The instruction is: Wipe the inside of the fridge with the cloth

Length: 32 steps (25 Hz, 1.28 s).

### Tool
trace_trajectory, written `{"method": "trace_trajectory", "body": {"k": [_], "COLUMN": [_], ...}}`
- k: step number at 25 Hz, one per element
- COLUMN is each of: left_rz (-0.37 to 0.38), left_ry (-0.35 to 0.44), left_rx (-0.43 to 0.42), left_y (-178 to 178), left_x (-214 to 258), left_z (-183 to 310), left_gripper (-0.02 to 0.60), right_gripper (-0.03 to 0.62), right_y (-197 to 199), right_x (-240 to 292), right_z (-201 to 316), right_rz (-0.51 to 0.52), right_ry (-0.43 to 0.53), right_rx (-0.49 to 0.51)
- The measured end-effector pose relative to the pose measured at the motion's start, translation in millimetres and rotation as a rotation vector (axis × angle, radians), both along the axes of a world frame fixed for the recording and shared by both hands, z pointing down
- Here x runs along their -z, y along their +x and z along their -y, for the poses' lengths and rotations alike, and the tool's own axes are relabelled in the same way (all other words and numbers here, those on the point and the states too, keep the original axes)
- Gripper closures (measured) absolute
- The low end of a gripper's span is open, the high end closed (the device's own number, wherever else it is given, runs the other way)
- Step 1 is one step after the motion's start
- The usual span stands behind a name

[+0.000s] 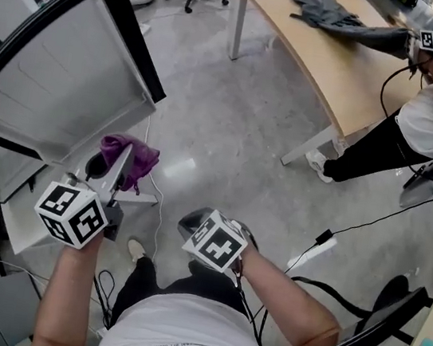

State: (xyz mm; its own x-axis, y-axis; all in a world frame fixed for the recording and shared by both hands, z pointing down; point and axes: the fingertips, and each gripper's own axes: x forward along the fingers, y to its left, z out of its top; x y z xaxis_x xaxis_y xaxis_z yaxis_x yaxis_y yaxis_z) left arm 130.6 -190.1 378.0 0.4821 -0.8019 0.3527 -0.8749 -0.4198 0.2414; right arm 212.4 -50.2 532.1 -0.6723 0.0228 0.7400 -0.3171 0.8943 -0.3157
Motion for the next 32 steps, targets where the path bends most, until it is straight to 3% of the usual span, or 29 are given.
{"method": "trace_trajectory", "body": {"k": [3, 9, 15, 20, 23, 27, 32], "left_rz": [-0.009, -0.016, -0.002, 0.020, 0.054, 0.065, 0.063], "left_ry": [0.047, 0.141, 0.227, 0.229, 0.222, 0.204, 0.150], "left_rx": [0.006, 0.023, 0.147, 0.226, 0.251, 0.233, 0.211], "left_y": [-13, -42, -131, -221, -257, -280, -269], "left_x": [27, 82, 119, 110, 96, 84, 59], "left_z": [-30, -100, -192, -292, -354, -420, -457], "left_gripper": [0.511, 0.511, 0.512, 0.512, 0.512, 0.511, 0.512], "right_gripper": [0.591, 0.591, 0.591, 0.591, 0.591, 0.591, 0.591], "right_y": [-19, -38, -63, -112, -136, -154, -156], "right_x": [8, 30, 51, 70, 83, 103, 106], "right_z": [-7, -27, -40, -84, -119, -169, -214], "right_rz": [0.004, 0.028, -0.003, 0.010, 0.012, 0.025, 0.072], "right_ry": [0.026, 0.071, 0.173, 0.240, 0.280, 0.320, 0.329], "right_rx": [0.056, 0.076, 0.091, 0.053, 0.036, -0.019, -0.026]}}
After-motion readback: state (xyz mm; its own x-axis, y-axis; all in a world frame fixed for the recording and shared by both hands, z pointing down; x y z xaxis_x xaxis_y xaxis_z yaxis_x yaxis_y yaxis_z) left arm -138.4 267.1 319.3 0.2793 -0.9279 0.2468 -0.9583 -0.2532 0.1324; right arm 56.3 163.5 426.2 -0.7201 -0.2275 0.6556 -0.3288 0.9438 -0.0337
